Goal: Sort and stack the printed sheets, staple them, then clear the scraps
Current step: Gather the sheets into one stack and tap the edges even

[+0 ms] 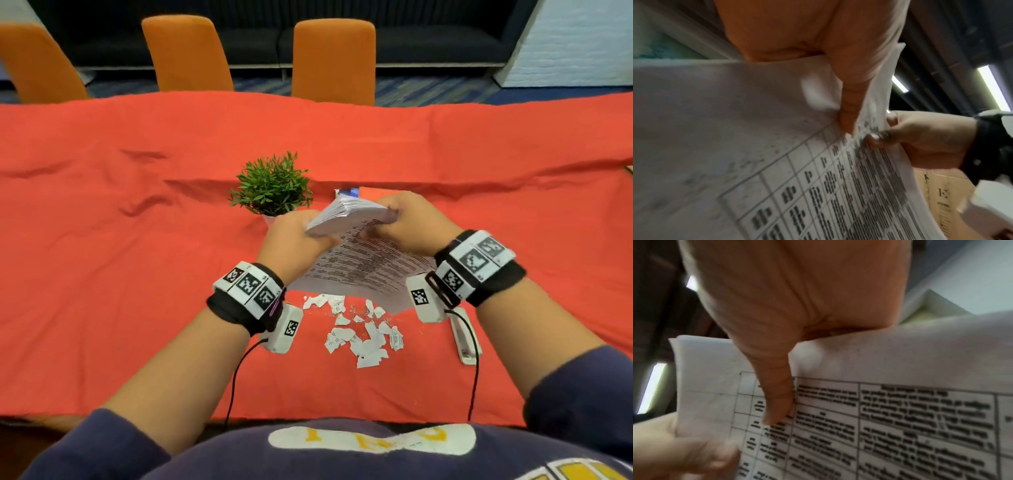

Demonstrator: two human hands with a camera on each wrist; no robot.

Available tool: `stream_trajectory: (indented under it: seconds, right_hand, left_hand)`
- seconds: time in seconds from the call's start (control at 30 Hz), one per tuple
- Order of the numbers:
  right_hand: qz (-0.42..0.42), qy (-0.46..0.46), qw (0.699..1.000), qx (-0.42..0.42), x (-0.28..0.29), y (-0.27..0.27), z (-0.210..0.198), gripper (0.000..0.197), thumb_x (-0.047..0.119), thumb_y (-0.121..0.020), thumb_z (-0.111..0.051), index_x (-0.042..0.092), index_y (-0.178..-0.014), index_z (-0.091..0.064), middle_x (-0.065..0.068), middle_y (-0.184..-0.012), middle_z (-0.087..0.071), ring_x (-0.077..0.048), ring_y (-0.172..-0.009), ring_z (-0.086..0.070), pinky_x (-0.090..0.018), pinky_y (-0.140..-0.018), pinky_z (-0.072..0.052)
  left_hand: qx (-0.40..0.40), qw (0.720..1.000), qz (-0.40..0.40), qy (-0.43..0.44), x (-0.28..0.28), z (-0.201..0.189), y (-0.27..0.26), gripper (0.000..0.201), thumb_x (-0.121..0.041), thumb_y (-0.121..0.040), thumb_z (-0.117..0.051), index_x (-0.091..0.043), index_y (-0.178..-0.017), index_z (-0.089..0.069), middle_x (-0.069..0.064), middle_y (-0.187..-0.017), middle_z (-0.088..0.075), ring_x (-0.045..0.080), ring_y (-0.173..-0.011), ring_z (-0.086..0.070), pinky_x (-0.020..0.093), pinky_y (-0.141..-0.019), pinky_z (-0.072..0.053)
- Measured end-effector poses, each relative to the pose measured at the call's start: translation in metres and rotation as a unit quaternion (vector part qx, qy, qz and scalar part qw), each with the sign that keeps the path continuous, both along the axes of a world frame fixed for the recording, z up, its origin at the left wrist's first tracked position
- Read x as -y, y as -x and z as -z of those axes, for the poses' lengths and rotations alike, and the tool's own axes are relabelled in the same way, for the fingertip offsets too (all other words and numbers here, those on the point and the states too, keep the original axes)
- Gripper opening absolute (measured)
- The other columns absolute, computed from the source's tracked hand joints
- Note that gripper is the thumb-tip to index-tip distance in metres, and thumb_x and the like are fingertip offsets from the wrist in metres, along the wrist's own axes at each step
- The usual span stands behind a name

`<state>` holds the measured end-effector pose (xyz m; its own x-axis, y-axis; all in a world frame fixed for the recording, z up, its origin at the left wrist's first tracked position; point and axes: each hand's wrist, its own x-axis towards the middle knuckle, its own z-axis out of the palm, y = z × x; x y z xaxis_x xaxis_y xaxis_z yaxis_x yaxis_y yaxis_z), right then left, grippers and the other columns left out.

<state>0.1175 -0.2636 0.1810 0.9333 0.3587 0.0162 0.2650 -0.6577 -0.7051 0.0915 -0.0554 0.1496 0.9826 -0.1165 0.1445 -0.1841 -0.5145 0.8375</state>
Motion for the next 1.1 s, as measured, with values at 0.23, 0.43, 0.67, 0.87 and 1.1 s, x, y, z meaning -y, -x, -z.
stream_trajectory:
  seconds: [0.23, 0.43, 0.67, 0.87, 1.1]
  right_hand:
    - [0.114, -0.297, 0.944, -0.083, 0.042, 0.006, 0.039, 0.036, 0.021, -0.062, -0.084, 0.011, -0.095, -0.072, -0.002, -0.089, -0.076, -0.015, -0.081, -0.068, -0.033, -0.08, -0.055]
    - [0.18, -0.438, 0.873, -0.115, 0.03, 0.024, 0.084, 0.061, 0.043, -0.042, -0.091, 0.015, -0.094, -0.073, -0.002, -0.095, -0.077, -0.015, -0.089, -0.072, -0.029, -0.081, -0.058]
    - [0.23, -0.403, 0.883, -0.064, 0.015, 0.043, 0.1, 0.022, 0.01, -0.077, -0.075, 0.023, -0.095, -0.071, 0.014, -0.087, -0.076, -0.002, -0.087, -0.07, -0.024, -0.082, -0.053]
    - [0.229, -0.404, 0.885, -0.039, 0.005, 0.049, 0.105, 0.025, 0.005, -0.081, -0.072, 0.023, -0.098, -0.068, 0.021, -0.082, -0.074, 0.009, -0.08, -0.067, -0.009, -0.072, -0.052]
    - [0.214, -0.408, 0.884, -0.083, 0.003, 0.052, 0.113, 0.031, 0.003, -0.076, -0.076, 0.023, -0.098, -0.068, 0.002, -0.1, -0.073, 0.001, -0.085, -0.069, -0.017, -0.078, -0.054]
  left_hand:
    - [-0.057, 0.981, -0.015, 0.184, -0.042, 0.014, 0.007, 0.011, -0.009, -0.076, -0.078, -0.017, -0.08, -0.071, -0.007, -0.074, -0.07, 0.008, -0.069, -0.061, 0.024, -0.065, -0.051]
    - [-0.006, 0.941, -0.09, 0.325, -0.002, 0.031, 0.011, 0.023, -0.005, -0.094, -0.056, -0.025, -0.104, -0.059, -0.003, -0.102, -0.069, 0.011, -0.095, -0.064, 0.033, -0.089, -0.052]
    - [0.059, 0.952, -0.146, 0.263, 0.01, 0.044, 0.021, 0.021, -0.025, -0.09, -0.052, -0.045, -0.099, -0.053, 0.002, -0.101, -0.065, 0.019, -0.094, -0.063, 0.046, -0.086, -0.052]
    - [0.079, 0.948, -0.151, 0.271, 0.018, 0.051, 0.031, 0.016, -0.026, -0.093, -0.048, -0.04, -0.099, -0.048, -0.005, -0.096, -0.061, 0.015, -0.089, -0.061, 0.046, -0.086, -0.05]
    - [0.052, 0.95, -0.142, 0.273, 0.018, 0.065, 0.035, 0.01, -0.024, -0.09, -0.046, -0.027, -0.099, -0.045, -0.006, -0.092, -0.059, 0.008, -0.082, -0.058, 0.035, -0.08, -0.05]
